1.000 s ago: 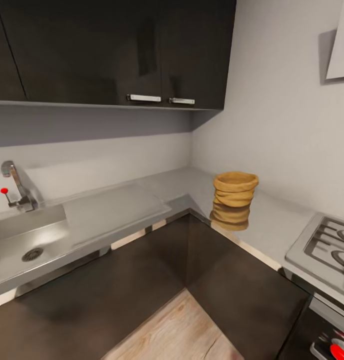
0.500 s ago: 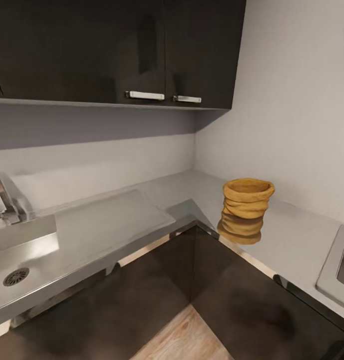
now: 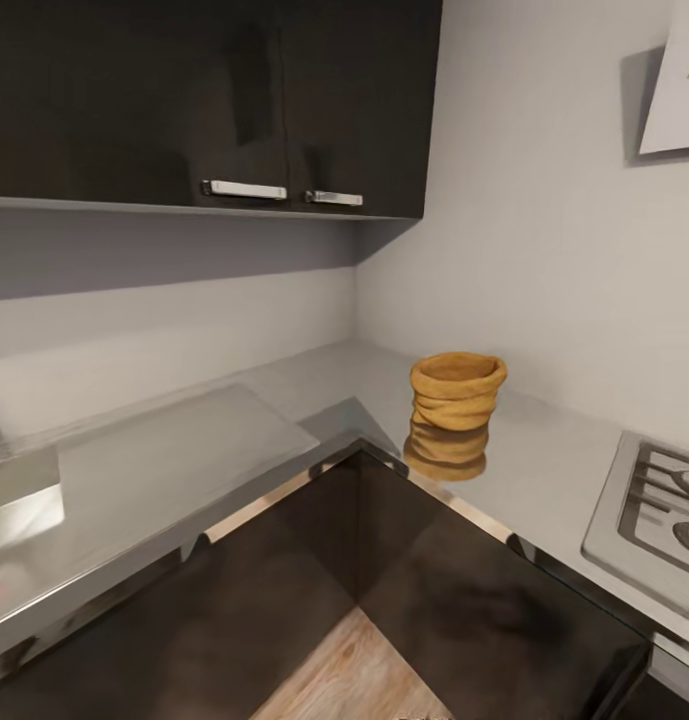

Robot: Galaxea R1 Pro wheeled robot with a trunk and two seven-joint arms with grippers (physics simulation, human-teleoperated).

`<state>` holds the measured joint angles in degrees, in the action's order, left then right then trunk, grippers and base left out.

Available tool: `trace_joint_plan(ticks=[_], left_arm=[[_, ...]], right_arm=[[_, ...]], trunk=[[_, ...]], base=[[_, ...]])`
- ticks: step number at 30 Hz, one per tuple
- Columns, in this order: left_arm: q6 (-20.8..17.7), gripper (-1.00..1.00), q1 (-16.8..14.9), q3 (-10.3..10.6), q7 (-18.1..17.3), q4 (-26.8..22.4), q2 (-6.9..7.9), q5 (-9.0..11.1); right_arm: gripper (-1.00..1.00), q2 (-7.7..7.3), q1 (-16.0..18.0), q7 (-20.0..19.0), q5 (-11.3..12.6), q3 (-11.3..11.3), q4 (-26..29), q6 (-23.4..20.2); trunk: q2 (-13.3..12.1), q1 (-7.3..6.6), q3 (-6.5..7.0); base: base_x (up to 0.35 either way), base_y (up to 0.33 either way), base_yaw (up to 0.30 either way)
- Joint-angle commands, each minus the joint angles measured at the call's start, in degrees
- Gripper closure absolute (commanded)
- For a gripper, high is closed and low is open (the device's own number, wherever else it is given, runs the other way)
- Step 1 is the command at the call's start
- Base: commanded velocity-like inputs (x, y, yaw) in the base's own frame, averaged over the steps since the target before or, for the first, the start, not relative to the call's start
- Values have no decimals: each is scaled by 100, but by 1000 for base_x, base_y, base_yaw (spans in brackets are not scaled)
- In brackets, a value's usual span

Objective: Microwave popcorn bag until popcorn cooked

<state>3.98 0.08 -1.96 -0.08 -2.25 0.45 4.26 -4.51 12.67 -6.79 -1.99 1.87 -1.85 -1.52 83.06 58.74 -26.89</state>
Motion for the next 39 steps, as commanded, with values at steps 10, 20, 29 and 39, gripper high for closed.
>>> trace_joint_plan(ticks=[10,20,29,39], left_arm=[[15,-100,1,-15,-1,-3,-1,40],[15,-100,2,-14,-1,-3,-1,40],[15,-100,1,-15,-1,-3,-1,40],[10,-100,1,-15,13,-3,-1,43]], right_arm=[[-100,-6,7,-16,-20,17,-8,-6],[-100,-6,7,-14,-20,16,-8,-4],[-100,-6,7,-7,-20,16,-8,1],[-100,-6,7,-7,-20,16,-8,3]], trunk=[[3,0,-5],[3,0,-5],[3,0,-5],[3,0,-5]], base=[[0,0,-241],[0,0,-241],[0,0,-241],[0,0,-241]])
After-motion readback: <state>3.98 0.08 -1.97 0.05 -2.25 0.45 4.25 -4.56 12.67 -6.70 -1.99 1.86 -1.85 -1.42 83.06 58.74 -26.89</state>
